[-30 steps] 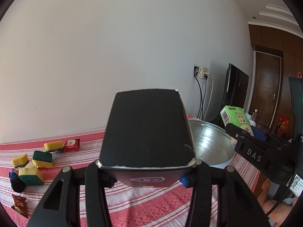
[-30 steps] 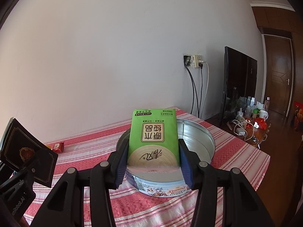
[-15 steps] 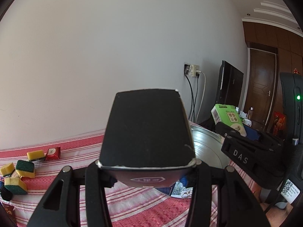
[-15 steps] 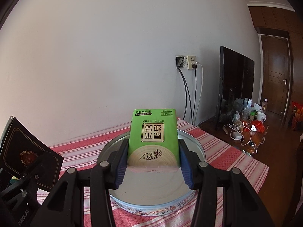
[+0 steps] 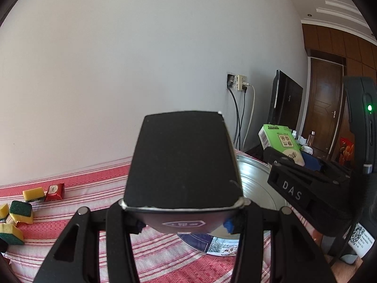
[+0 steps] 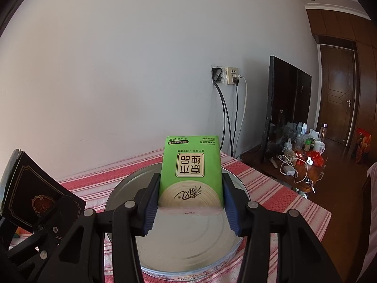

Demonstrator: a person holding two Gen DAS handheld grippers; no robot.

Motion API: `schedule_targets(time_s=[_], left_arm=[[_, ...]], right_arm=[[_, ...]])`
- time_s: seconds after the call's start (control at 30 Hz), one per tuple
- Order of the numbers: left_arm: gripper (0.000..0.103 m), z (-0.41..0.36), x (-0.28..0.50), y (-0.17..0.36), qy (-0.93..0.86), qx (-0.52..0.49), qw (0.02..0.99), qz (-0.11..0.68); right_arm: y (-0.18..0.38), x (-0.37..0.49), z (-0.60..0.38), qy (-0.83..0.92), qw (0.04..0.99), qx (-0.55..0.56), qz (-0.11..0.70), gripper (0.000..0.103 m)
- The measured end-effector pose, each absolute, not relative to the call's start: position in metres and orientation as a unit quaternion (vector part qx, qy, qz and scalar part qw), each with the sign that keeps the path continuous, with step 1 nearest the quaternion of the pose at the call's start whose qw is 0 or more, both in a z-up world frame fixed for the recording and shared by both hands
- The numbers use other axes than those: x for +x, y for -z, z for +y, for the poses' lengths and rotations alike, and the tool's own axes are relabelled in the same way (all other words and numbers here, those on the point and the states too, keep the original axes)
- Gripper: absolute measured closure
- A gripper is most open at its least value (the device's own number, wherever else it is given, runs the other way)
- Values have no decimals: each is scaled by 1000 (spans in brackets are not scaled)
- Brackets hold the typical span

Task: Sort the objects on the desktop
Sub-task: 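Carry the tissue pack with right tool into the metal basin and release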

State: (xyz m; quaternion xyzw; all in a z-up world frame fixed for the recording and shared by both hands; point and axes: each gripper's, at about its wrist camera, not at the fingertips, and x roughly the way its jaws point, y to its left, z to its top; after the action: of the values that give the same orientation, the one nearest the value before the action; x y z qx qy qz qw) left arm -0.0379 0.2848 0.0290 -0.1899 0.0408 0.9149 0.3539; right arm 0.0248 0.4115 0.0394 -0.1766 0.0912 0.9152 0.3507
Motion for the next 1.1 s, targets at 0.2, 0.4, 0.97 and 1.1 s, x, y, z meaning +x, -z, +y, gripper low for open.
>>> schedule_targets(time_s=[0.2, 0.4, 0.97, 1.1], left_arm=[[55, 285, -40, -24, -914, -195, 352, 44], [55, 299, -44, -23, -912, -198, 355, 48], [54, 319, -55, -10, -908, -212, 357, 58], [54, 320, -58, -8, -908, -215, 356, 55]], right_arm=[[-35, 9, 421, -914, 341, -200, 91, 51], [-27, 5, 424, -911, 342, -210, 93, 51], [-15, 2, 441, -893, 369, -250, 67, 51], [-13, -3, 441, -892, 368, -257, 61, 49]])
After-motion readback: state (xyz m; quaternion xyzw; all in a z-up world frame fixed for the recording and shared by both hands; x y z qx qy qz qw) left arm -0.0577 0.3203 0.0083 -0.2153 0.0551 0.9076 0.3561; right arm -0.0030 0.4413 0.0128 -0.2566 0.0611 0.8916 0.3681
